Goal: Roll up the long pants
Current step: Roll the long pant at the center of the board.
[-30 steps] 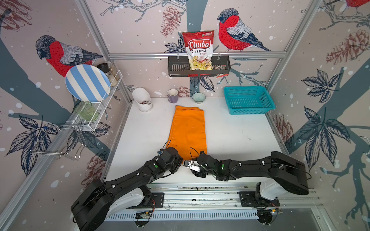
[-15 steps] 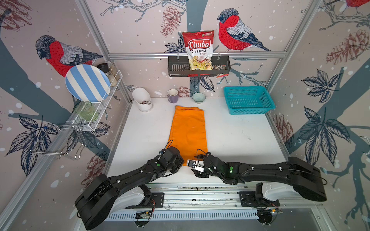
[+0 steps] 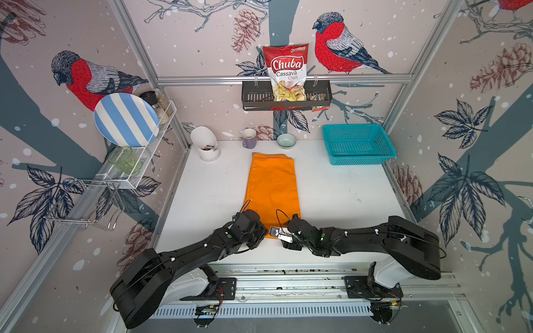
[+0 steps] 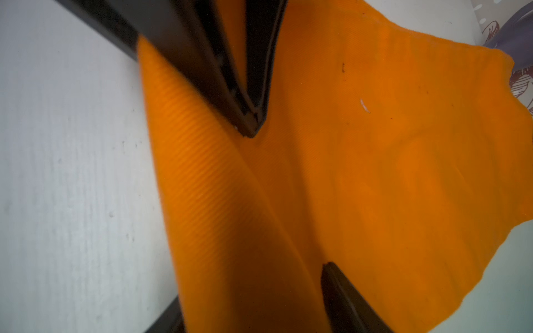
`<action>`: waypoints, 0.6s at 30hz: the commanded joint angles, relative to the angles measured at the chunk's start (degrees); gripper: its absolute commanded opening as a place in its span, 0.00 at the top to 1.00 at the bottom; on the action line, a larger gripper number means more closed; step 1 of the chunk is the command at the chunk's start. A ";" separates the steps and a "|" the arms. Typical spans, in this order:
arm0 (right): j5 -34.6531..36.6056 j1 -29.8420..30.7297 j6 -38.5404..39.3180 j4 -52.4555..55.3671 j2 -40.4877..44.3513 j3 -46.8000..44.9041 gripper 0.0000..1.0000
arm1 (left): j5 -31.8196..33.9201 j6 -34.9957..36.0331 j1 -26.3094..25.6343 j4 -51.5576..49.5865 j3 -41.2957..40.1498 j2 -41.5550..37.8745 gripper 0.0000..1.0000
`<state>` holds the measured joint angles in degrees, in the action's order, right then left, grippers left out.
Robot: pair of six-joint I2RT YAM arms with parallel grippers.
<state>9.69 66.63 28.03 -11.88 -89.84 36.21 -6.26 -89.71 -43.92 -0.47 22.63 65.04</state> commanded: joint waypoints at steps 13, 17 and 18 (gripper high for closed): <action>-5.04 -4.56 1.90 -0.45 4.18 -1.72 0.95 | 7.92 52.93 2.15 -13.80 15.31 -2.31 0.08; -4.61 -5.01 1.69 -1.19 5.18 -2.66 0.95 | 10.71 61.70 2.09 -15.68 16.79 -6.21 0.07; -4.60 -5.22 1.59 -1.45 5.54 -2.95 0.95 | 11.41 63.84 2.17 -15.95 16.50 -8.38 0.07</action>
<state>5.30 61.71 29.82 -11.90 -85.08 33.80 1.48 -38.13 -41.91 -13.91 38.72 59.59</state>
